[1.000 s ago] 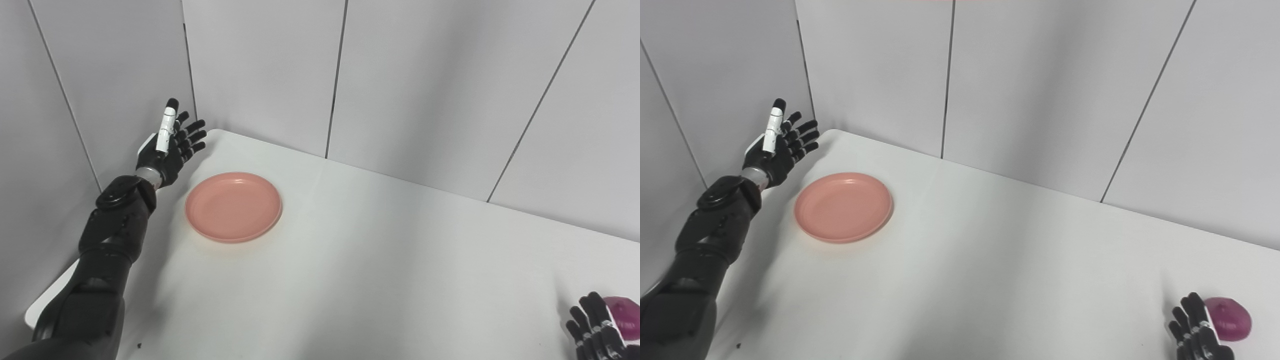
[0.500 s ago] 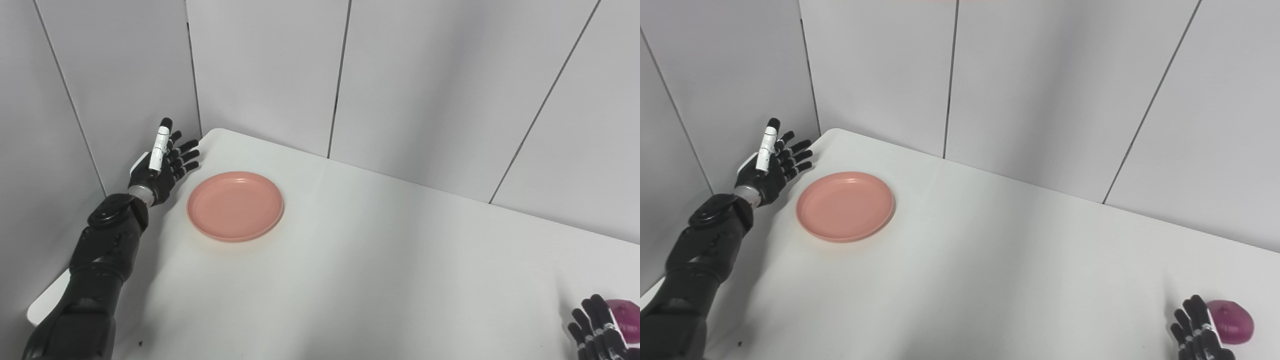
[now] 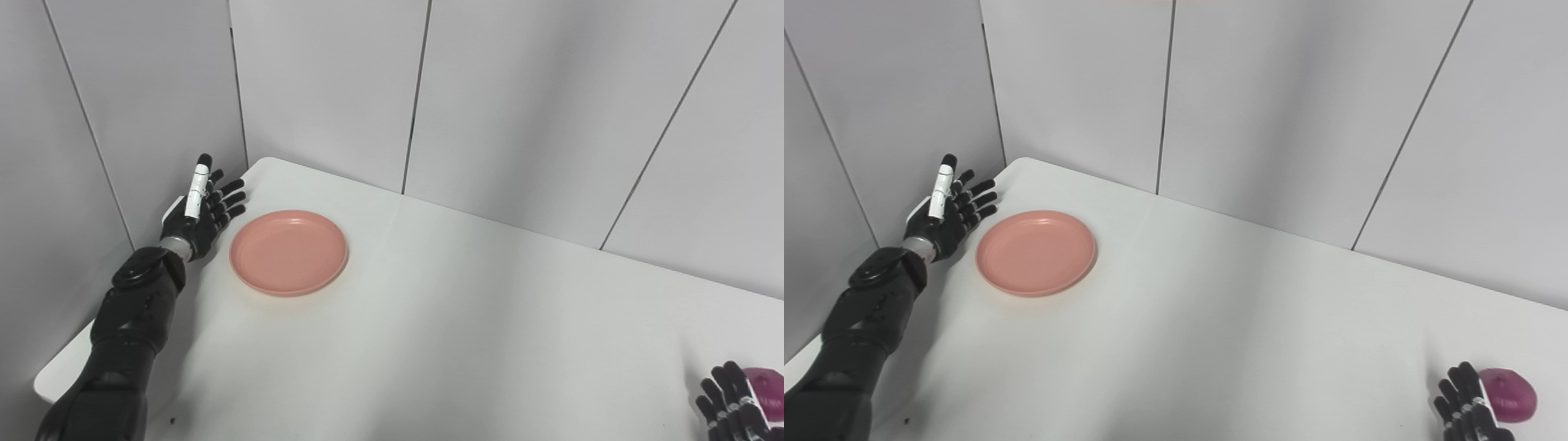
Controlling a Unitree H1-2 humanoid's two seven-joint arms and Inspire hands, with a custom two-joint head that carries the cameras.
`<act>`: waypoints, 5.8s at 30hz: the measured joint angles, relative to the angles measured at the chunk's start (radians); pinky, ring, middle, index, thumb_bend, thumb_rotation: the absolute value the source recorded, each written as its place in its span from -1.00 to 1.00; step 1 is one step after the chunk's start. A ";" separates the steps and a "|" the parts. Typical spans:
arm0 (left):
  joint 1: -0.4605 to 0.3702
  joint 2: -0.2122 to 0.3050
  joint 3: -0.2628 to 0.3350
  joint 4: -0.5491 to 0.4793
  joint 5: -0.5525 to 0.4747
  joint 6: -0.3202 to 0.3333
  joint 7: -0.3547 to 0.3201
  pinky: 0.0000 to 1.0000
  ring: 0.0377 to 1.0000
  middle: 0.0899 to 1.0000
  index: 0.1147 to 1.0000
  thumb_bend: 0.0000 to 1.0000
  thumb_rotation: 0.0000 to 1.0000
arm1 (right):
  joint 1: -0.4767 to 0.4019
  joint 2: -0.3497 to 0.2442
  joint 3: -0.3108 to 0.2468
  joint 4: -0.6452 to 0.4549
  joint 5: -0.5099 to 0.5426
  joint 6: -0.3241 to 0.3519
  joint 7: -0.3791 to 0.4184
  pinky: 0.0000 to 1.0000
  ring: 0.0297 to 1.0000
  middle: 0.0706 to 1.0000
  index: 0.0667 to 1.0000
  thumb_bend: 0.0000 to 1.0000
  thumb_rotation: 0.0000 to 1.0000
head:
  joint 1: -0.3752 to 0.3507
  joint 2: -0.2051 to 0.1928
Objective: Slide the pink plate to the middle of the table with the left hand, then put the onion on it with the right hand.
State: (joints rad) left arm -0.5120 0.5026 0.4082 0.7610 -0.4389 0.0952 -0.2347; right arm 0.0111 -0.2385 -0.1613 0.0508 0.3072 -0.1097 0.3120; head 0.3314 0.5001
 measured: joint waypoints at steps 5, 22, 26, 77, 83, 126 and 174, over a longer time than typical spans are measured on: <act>0.012 -0.029 0.002 -0.017 -0.014 -0.025 -0.006 0.78 0.76 0.70 0.92 0.75 0.76 | 0.001 0.000 -0.001 0.000 0.000 -0.001 0.001 1.00 0.98 0.96 1.00 0.81 0.93 | -0.002 0.002; 0.053 -0.126 -0.058 -0.154 -0.019 -0.002 -0.046 0.73 0.74 0.73 0.95 0.73 0.78 | 0.001 0.000 0.000 0.000 0.000 -0.001 0.001 1.00 0.92 0.91 0.95 0.91 0.81 | -0.018 0.011; 0.055 -0.154 -0.068 -0.182 -0.019 0.016 -0.054 0.80 0.80 0.79 0.98 0.76 0.83 | 0.001 0.000 0.000 0.000 0.000 -0.001 0.003 1.00 0.91 0.90 0.94 0.93 0.80 | -0.026 0.014; 0.163 -0.473 -0.288 -0.499 -0.040 0.223 -0.066 0.78 0.73 0.67 0.94 0.65 0.87 | 0.053 0.207 0.149 -0.153 -0.170 0.070 -0.175 0.97 0.89 0.84 0.85 0.80 0.79 | -0.394 0.106; 0.177 -0.506 -0.309 -0.526 -0.040 0.248 -0.060 0.79 0.73 0.67 0.97 0.65 0.89 | 0.056 0.232 0.168 -0.160 -0.182 0.079 -0.190 0.99 0.91 0.86 0.85 0.83 0.79 | -0.419 0.115; 0.131 -0.482 -0.380 -0.423 0.095 0.094 -0.056 0.99 0.85 0.78 1.00 0.70 0.88 | -0.040 0.000 0.090 -0.534 -0.540 0.301 -0.248 0.55 0.71 0.78 0.77 0.65 0.59 | -0.555 0.091; 0.134 -0.461 -0.391 -0.430 0.149 0.083 -0.050 0.95 0.83 0.75 0.98 0.64 0.90 | -0.538 -0.475 0.390 -0.124 -1.202 0.460 0.409 0.19 0.67 0.77 0.63 1.00 -0.80 | -0.703 0.080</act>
State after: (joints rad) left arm -0.3782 0.0420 0.0168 0.3308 -0.2901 0.1781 -0.2851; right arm -0.5265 -0.7137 0.2282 -0.0737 -0.8951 0.3499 0.7207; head -0.3712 0.5798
